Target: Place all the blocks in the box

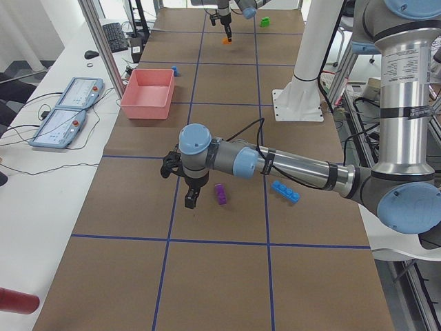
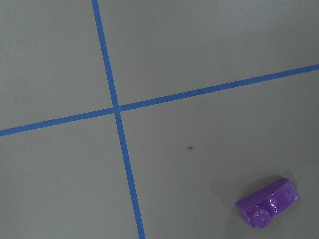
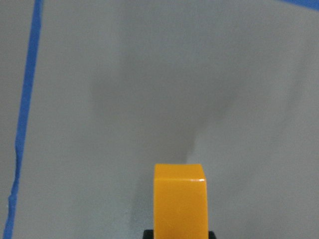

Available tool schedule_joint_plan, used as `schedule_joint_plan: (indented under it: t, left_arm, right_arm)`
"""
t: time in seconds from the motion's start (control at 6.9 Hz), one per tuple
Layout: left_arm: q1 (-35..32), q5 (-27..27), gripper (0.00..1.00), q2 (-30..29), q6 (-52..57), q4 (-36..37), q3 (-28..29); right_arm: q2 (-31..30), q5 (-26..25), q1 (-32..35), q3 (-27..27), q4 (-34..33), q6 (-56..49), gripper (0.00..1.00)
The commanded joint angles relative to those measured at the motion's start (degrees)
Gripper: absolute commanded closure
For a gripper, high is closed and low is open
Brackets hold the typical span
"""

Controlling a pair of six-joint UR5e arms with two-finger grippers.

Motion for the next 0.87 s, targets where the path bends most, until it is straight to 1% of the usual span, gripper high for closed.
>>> schedule_joint_plan:
  t: [0.0,0.14,0.29,0.43,0.58,0.72]
  left_arm:
    - [7.4,4.2,0.00,0.4,-0.3,-1.8,-4.3]
    - [12.6,7.4,0.00,0.7,-2.2,-1.8,-6.6]
    - [13.8,7.8,0.00,1.1,-4.8,-2.4,-7.0]
    - [17.1,9.5,0.00,1.0,-1.8,-2.6,-7.1]
    - [20.0,13.4,0.00,1.3,4.4,-2.4,-6.9]
    - [21.4,13.5,0.05,1.1,6.4,-2.9,-6.1]
  right_arm:
    - [3.0,2.4,5.7,3.0,0.0,0.0,1.00]
    - [6.0,4.6,6.6,3.0,0.0,0.5,1.00]
    - [9.8,5.1,6.8,2.8,0.0,3.1,1.00]
    - [12.8,5.2,6.8,2.7,0.0,6.6,1.00]
    - [15.6,5.7,6.7,2.7,0.0,8.9,1.00]
    - [17.7,5.8,6.6,2.3,-0.1,11.4,1.00]
